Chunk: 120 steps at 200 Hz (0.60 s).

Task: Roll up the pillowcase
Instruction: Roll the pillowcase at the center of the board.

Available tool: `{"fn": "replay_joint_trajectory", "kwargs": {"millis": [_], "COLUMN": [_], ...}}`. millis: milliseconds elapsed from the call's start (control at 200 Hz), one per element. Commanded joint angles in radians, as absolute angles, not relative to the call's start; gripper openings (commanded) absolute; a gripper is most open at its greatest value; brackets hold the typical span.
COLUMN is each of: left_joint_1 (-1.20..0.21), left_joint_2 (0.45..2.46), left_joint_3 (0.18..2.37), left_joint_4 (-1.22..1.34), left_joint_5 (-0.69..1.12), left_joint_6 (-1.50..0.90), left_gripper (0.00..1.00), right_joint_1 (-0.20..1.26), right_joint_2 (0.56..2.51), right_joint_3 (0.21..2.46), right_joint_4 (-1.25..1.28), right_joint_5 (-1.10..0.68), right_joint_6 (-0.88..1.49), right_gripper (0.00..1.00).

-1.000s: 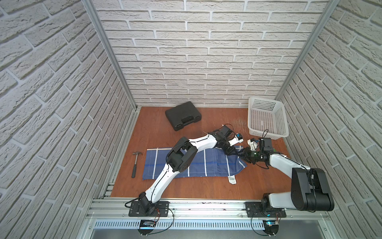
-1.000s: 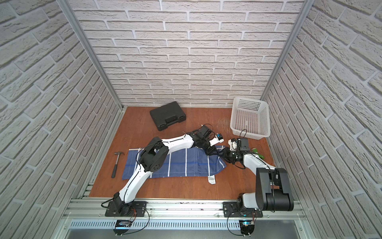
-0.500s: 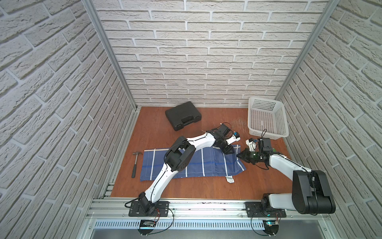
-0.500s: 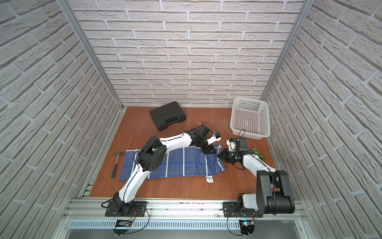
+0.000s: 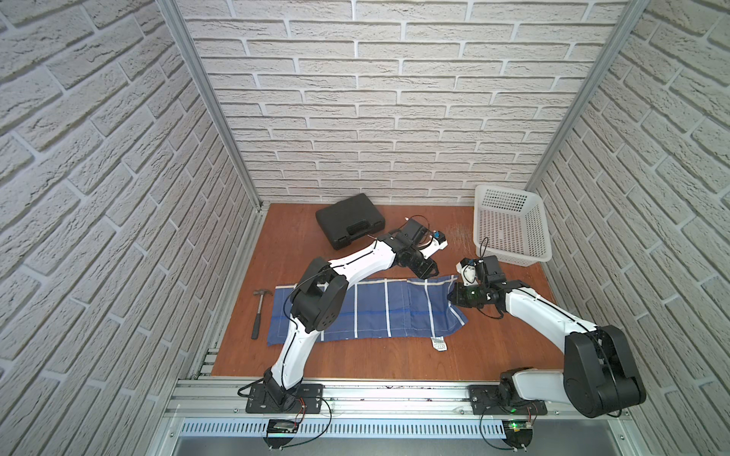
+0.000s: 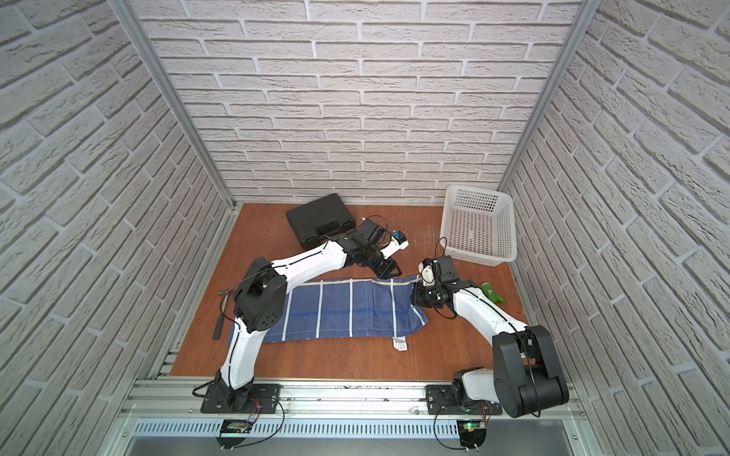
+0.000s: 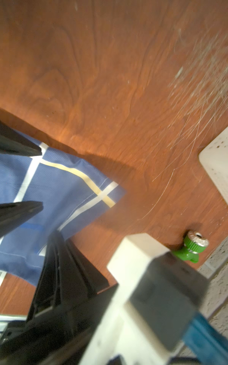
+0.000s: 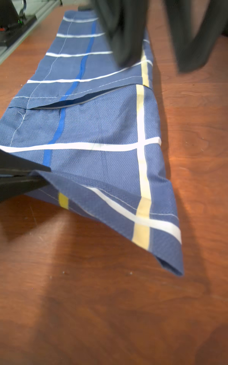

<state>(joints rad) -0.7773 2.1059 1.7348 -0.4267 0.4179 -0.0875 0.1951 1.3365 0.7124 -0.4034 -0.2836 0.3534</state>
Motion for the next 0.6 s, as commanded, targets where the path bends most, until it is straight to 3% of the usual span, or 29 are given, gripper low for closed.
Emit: {"fn": "replay_joint_trajectory", "kwargs": {"millis": [0, 185, 595], "left_joint_1": [-0.738, -0.698, -0.644], "left_joint_2": [2.036, 1.947, 1.899], "left_joint_3": [1.665, 1.554, 1.453], "left_joint_4": [-0.422, -0.366, -0.289], "left_joint_5": [0.360, 0.335, 0.358], "left_joint_6": [-0.171, -0.245, -0.306], "left_gripper": [0.42, 0.42, 0.42], "right_joint_1": [0.278, 0.413, 0.617], "right_joint_2": [1.335, 1.410, 1.552], "right_joint_3": [0.758, 0.846, 0.966], "right_joint_4": [-0.467, -0.560, -0.637], "right_joint_5": [-0.141, -0.001, 0.110], "right_joint_6": [0.332, 0.304, 0.266], "right_gripper": [0.04, 0.05, 0.06]}}
